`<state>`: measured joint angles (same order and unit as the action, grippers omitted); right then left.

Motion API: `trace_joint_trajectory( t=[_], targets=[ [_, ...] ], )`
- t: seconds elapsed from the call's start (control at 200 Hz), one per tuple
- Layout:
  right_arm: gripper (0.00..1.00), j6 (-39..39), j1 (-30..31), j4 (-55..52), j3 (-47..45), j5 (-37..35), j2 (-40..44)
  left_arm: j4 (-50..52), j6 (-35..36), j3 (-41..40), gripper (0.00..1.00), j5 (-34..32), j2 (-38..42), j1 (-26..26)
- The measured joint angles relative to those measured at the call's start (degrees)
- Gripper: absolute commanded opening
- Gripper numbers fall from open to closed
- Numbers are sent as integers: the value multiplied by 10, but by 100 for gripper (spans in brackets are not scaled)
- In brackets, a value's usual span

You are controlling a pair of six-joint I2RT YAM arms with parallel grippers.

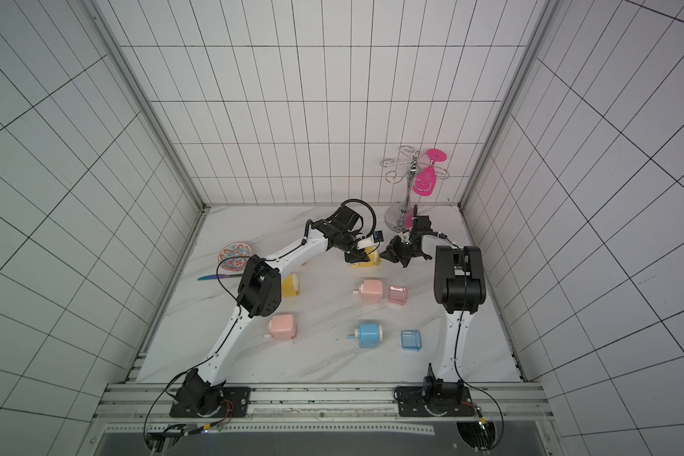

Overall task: Put the tray back into the pencil sharpener
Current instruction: Close the container of the pencil sharpener.

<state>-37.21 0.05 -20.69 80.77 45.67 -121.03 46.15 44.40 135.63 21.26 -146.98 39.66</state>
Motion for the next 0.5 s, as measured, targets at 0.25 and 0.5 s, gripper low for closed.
trace_joint_trajectory(
  t=[0.25,0.5],
  targets=[
    [0,1,4,0,0,9,0,0,0,0,50,0,0,0],
    [0,-3,5,4,0,35,0,0,0,0,47,0,0,0]
  ],
)
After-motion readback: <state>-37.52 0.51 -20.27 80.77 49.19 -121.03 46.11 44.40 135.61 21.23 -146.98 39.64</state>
